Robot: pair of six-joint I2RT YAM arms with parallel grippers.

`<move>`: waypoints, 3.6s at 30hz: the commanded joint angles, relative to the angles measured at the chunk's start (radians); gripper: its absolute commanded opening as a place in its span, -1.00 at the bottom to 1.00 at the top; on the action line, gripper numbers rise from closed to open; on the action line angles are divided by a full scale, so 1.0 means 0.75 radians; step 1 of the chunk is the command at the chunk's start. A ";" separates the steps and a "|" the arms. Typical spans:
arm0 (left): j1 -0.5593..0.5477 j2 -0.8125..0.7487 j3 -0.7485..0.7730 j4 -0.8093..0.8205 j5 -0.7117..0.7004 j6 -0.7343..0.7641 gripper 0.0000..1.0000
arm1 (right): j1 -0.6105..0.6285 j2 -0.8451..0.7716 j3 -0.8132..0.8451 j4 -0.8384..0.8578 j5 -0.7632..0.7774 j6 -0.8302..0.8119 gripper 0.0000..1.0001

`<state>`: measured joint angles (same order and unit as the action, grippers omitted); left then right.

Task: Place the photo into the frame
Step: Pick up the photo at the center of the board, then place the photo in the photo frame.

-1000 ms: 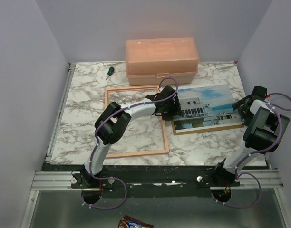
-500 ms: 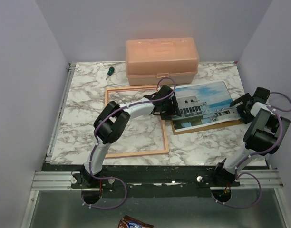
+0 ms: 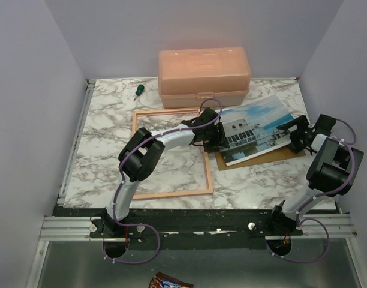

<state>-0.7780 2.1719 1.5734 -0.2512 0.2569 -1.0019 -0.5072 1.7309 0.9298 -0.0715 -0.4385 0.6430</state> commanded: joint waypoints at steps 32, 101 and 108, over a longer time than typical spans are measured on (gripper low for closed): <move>0.011 -0.182 -0.245 0.239 0.095 0.049 0.16 | 0.161 -0.112 -0.089 -0.135 -0.115 0.048 -0.99; 0.254 -1.499 -0.398 -0.386 -0.498 0.423 0.45 | 1.108 -0.287 0.693 -0.652 -0.623 -0.025 -0.99; 0.254 -1.431 -0.387 -0.382 -0.456 0.438 0.45 | 1.108 -0.124 0.572 -0.742 -0.438 -0.241 -0.99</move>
<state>-0.5945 1.0733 1.2564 -0.5220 -0.0952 -0.6960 0.3256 1.5887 1.3968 -0.5228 -0.8959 0.5999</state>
